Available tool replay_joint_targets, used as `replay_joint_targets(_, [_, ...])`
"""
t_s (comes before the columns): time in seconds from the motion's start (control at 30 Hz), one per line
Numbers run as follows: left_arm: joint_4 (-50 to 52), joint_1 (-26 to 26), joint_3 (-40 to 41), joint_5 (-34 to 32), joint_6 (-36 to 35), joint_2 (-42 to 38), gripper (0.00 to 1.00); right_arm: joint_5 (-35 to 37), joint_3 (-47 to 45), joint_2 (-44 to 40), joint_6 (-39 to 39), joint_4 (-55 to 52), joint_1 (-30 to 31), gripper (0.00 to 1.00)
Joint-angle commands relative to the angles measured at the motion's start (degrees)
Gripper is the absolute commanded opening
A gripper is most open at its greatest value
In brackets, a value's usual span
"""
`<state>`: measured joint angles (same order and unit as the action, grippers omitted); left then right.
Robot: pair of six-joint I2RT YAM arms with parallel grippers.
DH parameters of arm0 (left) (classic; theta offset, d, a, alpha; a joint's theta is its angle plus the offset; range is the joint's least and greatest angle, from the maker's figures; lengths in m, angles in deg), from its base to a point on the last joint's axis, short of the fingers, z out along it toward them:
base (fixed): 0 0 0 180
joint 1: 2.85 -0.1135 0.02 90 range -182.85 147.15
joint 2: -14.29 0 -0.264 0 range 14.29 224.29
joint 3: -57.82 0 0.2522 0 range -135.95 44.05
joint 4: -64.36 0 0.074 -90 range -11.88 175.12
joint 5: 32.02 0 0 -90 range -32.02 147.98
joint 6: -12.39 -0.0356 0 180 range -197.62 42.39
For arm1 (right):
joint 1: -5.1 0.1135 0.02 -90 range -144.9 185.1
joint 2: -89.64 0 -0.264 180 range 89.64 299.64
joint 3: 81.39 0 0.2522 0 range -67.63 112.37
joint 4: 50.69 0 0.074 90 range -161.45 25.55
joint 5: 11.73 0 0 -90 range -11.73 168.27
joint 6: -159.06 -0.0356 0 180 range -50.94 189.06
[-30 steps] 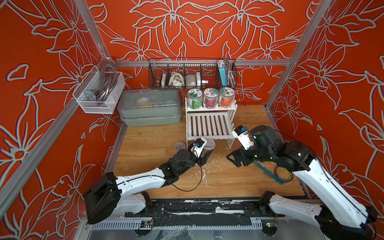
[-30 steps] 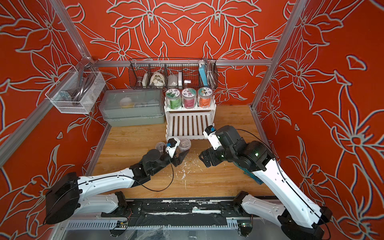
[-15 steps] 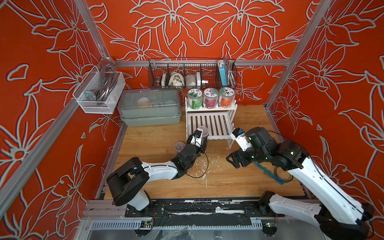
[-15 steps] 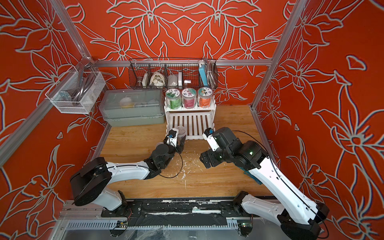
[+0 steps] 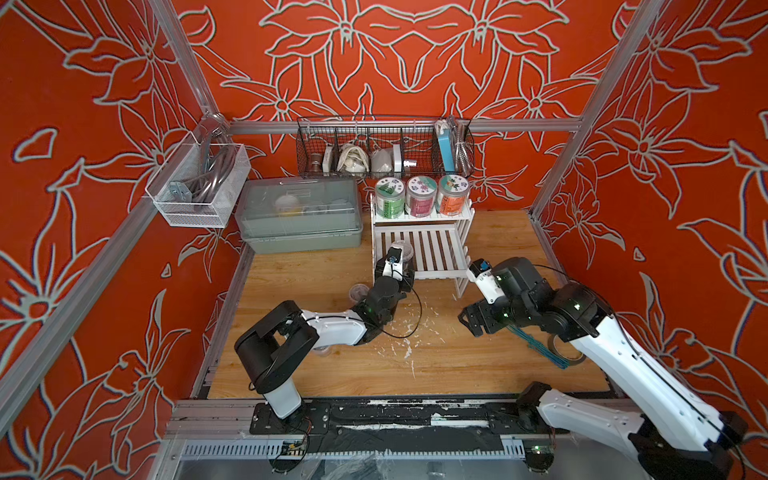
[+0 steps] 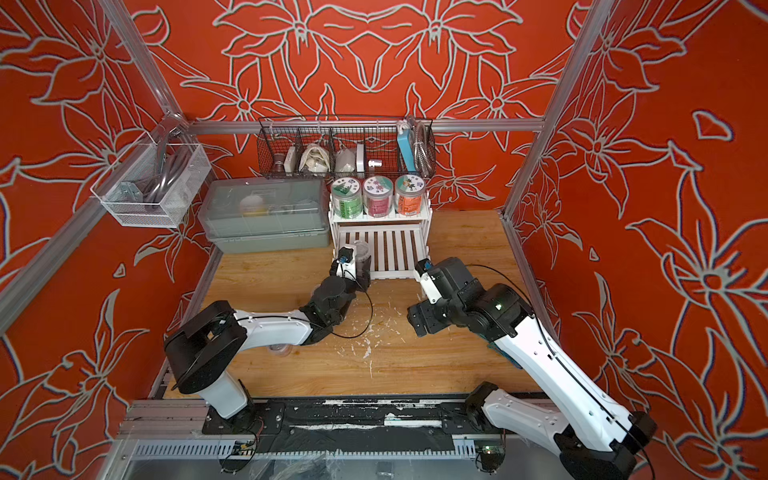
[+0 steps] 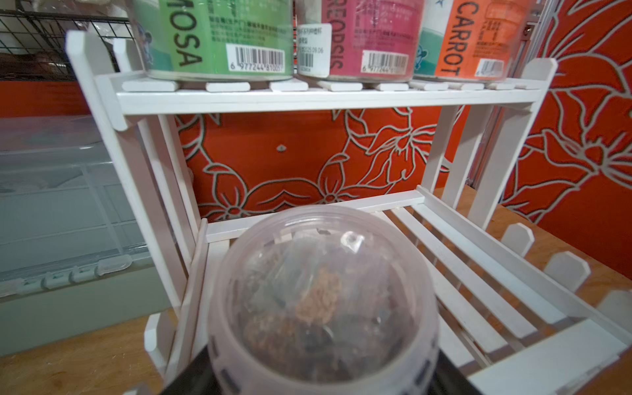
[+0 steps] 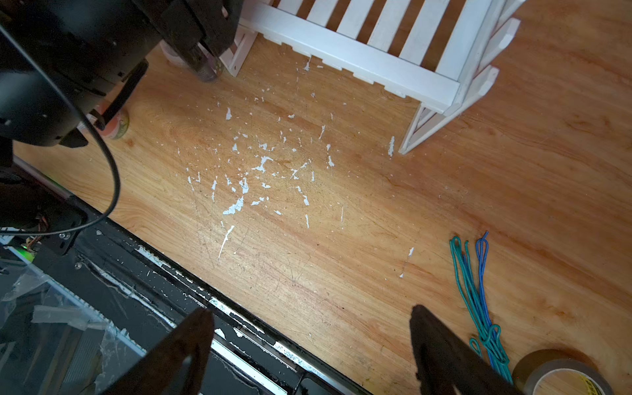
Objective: Place the seed container on the shelf
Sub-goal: Place the seed jar on the shelf.
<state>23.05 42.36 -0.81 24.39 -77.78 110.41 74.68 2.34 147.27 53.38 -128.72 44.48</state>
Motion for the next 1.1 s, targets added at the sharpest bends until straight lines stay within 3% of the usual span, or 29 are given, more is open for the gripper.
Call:
replay_joint_targets(0.0, [0.6,-1.2,-1.5,-1.9,2.4,0.9,0.64,-0.7,-1.0,-1.0,1.0,0.3,-0.8,0.93])
replay_joint_targets(0.57, [6.8,-3.4,-4.0,-2.0,7.2,3.7,0.64,-2.0,-1.5,-1.9,1.7,0.3,-2.0,0.93])
replay_joint_targets(1.07, [9.0,-3.5,-4.3,-3.4,7.9,3.6,0.73,-2.3,-1.9,-2.2,1.9,0.1,-2.2,0.93])
